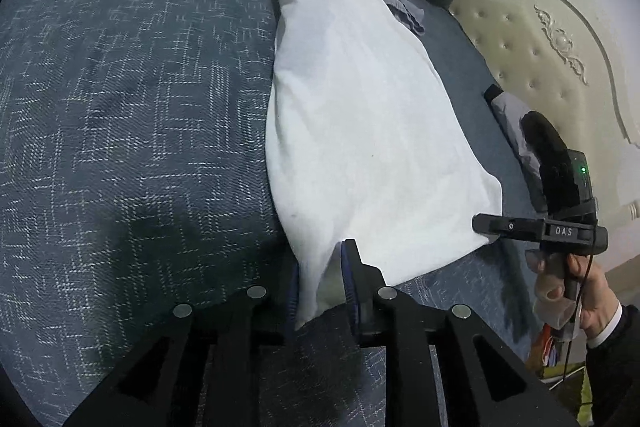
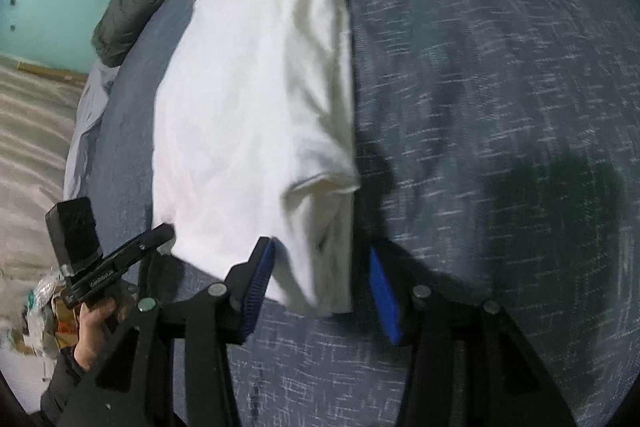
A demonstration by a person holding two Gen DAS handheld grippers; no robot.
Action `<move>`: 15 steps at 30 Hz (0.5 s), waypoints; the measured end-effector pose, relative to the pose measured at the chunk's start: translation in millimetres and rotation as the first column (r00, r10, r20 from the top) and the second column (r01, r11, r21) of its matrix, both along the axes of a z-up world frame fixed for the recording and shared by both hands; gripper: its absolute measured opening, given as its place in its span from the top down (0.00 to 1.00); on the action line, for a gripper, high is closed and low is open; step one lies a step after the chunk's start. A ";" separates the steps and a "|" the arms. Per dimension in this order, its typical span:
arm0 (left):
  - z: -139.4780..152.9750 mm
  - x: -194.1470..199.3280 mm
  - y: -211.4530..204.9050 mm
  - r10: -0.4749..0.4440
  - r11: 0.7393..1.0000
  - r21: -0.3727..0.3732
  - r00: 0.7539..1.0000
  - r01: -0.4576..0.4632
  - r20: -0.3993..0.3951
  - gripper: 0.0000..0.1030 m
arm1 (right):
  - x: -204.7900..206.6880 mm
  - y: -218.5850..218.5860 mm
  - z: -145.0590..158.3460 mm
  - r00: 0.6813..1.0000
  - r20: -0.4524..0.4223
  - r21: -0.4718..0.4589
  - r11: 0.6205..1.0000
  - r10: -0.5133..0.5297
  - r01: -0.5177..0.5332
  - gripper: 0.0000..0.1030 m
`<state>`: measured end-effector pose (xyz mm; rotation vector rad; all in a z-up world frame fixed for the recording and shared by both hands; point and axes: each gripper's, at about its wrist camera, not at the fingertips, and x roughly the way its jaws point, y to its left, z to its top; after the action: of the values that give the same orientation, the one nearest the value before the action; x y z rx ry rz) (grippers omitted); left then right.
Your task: Fold clothes
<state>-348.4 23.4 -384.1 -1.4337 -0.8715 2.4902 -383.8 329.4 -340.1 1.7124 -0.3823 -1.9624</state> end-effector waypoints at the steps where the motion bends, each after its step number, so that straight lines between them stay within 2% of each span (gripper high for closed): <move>1: -0.1 -3.5 3.3 -0.002 1.000 -0.002 1.000 0.002 0.000 0.80 | 0.7 -2.4 0.3 1.000 -0.004 0.001 1.000 0.007 -0.007 0.53; 6: -0.2 -11.2 11.8 -0.019 1.000 -0.022 1.000 0.019 0.003 0.80 | 0.4 -13.3 1.6 1.000 -0.020 0.011 1.000 0.014 -0.013 0.57; 9: -0.3 -13.6 13.0 -0.022 0.999 -0.026 1.000 0.022 0.002 0.81 | -0.1 -21.8 4.6 0.999 -0.030 0.016 1.000 0.019 -0.018 0.66; 11: 0.5 -14.7 14.0 -0.026 0.999 -0.033 1.000 0.026 0.004 0.82 | -0.5 -27.4 6.6 0.999 -0.037 0.020 1.000 0.022 -0.022 0.82; 15: 5.7 -16.4 15.7 -0.039 0.999 -0.025 0.999 0.039 0.008 0.91 | -1.2 -38.7 10.7 0.998 -0.051 0.027 0.999 0.030 -0.028 0.90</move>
<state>-364.7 39.0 -378.4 -1.4550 -0.8084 2.4778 -385.0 290.8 -329.4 1.6714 -0.3128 -1.9947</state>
